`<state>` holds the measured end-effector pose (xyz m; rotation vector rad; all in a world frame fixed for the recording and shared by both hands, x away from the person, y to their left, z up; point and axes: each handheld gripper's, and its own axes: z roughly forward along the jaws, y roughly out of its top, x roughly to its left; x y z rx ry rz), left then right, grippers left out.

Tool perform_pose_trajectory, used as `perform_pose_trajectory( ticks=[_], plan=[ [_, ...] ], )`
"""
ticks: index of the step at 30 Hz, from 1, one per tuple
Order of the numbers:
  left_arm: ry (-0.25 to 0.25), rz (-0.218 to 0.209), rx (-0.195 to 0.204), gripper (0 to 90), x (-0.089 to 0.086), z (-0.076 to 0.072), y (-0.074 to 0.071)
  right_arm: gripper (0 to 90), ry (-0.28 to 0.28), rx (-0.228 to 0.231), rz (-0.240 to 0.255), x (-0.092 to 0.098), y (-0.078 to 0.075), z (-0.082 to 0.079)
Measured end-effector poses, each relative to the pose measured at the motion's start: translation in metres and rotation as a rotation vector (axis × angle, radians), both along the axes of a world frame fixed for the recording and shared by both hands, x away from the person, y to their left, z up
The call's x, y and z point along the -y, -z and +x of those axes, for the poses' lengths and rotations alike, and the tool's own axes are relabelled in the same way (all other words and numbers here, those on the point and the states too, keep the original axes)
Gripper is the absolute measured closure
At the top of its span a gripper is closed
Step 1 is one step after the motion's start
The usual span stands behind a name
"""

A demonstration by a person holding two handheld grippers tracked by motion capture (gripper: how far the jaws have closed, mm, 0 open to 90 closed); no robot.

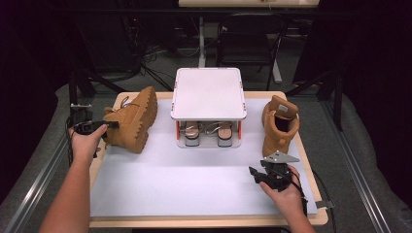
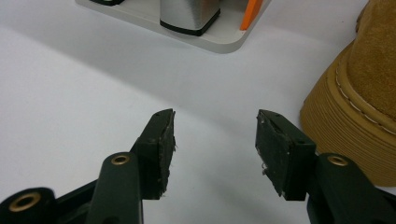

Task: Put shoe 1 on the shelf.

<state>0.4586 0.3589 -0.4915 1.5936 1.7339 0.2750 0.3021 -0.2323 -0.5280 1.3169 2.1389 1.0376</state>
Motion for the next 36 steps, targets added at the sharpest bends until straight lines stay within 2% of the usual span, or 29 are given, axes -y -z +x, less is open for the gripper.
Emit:
perform_pose_trajectory(
  ticks=[9, 12, 19, 30, 36],
  plan=[
    [0.019, 0.033, 0.004, 35.1, 0.004, -0.003, -0.006, 47.3, -0.018, -0.007, -0.007, -0.003, 0.0, 0.0],
    [0.011, 0.033, 0.012, 41.4, 0.004, -0.005, -0.01, 48.2, -0.021, -0.017, 0.003, -0.003, 0.0, 0.0],
    [0.022, 0.075, 0.047, 50.0, 0.013, -0.01, -0.021, 48.5, -0.024, -0.02, 0.009, -0.003, 0.001, 0.001],
    [0.039, 0.065, 0.076, 57.4, 0.021, -0.015, -0.033, 49.0, -0.03, -0.031, 0.012, -0.003, 0.002, 0.001],
    [0.073, 0.071, 0.091, 59.0, 0.03, -0.014, -0.042, 49.0, -0.031, -0.036, 0.011, -0.003, 0.001, 0.001]
  ],
)
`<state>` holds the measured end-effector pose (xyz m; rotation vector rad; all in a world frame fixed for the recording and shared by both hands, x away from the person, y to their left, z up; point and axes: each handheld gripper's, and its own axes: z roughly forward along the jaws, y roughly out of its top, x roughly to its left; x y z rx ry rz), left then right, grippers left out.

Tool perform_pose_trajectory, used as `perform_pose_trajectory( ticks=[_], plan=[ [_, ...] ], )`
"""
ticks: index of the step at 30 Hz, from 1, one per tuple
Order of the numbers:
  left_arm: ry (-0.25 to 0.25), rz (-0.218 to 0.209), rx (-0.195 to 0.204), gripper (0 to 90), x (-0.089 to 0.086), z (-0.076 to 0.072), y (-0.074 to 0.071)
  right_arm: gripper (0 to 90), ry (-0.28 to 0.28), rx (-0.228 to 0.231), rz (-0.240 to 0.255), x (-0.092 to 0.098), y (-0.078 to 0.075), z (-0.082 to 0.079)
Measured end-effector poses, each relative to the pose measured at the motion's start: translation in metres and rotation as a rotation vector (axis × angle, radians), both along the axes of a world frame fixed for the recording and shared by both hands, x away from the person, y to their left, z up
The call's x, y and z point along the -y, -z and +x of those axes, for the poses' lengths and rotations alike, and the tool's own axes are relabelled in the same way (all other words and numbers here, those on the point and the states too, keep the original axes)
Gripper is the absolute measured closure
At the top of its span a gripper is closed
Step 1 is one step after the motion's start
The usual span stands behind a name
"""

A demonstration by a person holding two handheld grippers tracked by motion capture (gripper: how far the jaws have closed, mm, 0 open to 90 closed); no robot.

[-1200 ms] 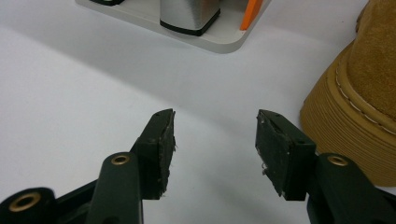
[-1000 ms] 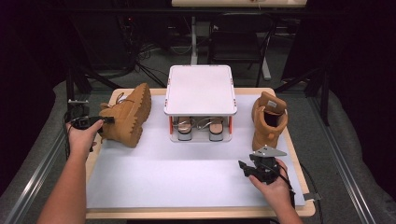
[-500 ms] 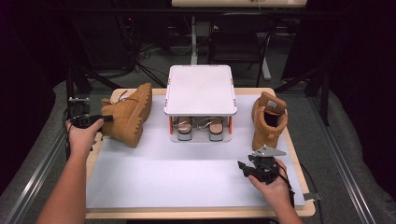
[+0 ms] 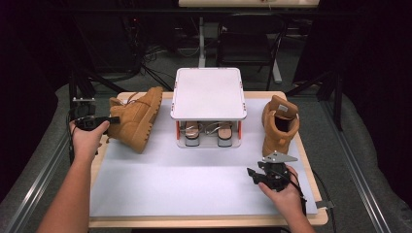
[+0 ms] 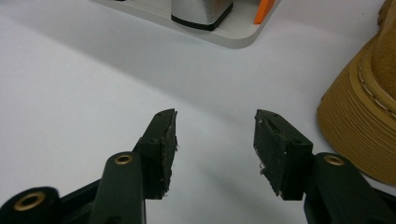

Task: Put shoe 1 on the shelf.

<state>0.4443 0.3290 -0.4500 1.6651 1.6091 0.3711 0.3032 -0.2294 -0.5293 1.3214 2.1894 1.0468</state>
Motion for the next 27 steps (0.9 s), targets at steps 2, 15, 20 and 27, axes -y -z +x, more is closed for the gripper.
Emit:
perform_pose_trajectory(
  ticks=[2, 15, 20, 27],
  plan=[
    [0.014, -0.003, 0.007, 59.3, 0.004, 0.001, -0.002, 49.1, 0.0, 0.0, 0.003, 0.0, 0.0, 0.0],
    [0.034, -0.062, -0.006, 60.1, 0.02, 0.015, 0.002, 49.1, -0.004, -0.004, 0.004, 0.0, 0.0, 0.0],
    [0.041, -0.107, -0.017, 70.8, 0.016, 0.014, 0.001, 49.1, -0.001, -0.007, 0.006, 0.001, 0.001, 0.0],
    [0.082, -0.164, -0.014, 79.6, 0.023, 0.012, -0.003, 49.1, 0.005, -0.001, 0.012, 0.001, 0.001, 0.0]
  ],
)
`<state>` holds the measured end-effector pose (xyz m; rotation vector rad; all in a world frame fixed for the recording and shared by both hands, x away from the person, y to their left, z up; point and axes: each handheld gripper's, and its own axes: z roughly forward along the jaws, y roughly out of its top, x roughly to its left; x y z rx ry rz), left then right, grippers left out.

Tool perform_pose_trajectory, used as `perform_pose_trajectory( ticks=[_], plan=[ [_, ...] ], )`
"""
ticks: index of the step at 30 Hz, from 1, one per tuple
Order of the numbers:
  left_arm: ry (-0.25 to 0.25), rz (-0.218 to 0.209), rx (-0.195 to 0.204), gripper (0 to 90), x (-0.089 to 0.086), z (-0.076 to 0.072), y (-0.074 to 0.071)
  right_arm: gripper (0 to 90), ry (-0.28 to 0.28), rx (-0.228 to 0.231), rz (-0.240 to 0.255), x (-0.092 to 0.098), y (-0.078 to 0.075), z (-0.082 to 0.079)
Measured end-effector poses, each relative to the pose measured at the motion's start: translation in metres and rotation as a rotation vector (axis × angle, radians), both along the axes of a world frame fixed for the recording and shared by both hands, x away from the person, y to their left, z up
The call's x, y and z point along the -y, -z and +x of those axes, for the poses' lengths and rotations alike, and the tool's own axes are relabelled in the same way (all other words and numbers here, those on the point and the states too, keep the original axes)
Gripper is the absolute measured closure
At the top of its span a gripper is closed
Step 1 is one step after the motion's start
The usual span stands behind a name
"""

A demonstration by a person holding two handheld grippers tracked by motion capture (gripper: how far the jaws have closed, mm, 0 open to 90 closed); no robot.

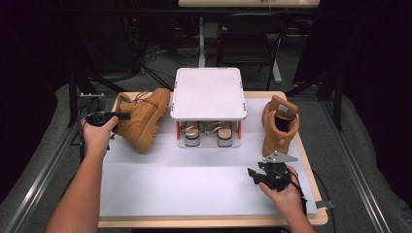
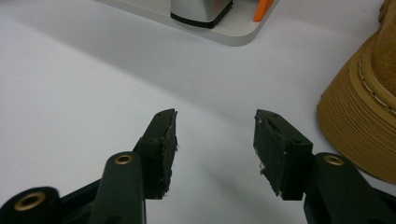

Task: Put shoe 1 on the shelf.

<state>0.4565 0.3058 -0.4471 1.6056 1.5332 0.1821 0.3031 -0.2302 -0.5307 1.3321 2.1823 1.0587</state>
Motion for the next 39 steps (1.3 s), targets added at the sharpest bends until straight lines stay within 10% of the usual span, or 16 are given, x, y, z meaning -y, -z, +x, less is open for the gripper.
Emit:
perform_pose_trajectory(
  ticks=[15, 39],
  plan=[
    [0.041, 0.114, -0.019, 80.9, 0.022, -0.027, -0.021, 49.6, -0.008, -0.007, -0.006, -0.001, 0.0, 0.0],
    [0.143, 0.225, -0.053, 79.9, 0.107, -0.009, -0.01, 49.6, -0.019, -0.007, -0.003, -0.003, 0.001, 0.0]
  ],
)
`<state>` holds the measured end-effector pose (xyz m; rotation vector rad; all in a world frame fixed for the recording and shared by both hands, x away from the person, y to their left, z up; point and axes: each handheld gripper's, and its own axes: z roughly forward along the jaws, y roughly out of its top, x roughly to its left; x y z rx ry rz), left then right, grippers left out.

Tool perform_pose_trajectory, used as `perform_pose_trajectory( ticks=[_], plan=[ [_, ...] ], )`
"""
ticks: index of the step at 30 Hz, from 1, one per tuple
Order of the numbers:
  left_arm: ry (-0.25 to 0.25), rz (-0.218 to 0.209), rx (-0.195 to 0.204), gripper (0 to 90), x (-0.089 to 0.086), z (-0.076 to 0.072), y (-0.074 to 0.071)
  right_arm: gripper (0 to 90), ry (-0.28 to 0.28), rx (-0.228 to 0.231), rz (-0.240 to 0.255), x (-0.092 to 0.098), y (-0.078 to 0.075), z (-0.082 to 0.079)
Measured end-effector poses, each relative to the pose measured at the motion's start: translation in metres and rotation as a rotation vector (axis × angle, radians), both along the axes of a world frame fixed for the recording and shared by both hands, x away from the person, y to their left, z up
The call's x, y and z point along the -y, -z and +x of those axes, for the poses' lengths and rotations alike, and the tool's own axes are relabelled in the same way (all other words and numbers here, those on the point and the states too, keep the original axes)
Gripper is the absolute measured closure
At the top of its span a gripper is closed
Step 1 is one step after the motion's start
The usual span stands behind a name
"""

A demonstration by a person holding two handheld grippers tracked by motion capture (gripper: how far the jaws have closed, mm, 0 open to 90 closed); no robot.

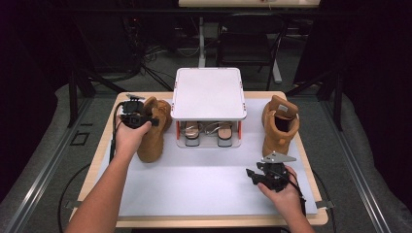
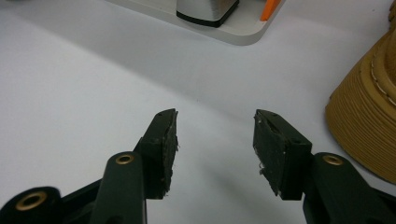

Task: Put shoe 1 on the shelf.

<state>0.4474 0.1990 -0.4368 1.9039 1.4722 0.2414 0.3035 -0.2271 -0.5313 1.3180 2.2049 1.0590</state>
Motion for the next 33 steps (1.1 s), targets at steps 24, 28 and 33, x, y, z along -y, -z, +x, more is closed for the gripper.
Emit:
perform_pose_trajectory(
  ticks=[24, 28, 33],
  plan=[
    [0.086, 0.048, -0.089, 73.4, 0.008, 0.003, 0.005, 49.6, -0.001, -0.002, 0.004, 0.0, 0.0, 0.0],
    [0.115, 0.079, -0.133, 70.5, 0.009, 0.006, 0.003, 49.6, 0.001, -0.002, 0.007, 0.001, 0.0, 0.0],
    [0.156, 0.128, -0.178, 69.2, 0.011, 0.008, -0.003, 49.6, 0.001, -0.003, 0.002, 0.001, -0.001, 0.0]
  ],
)
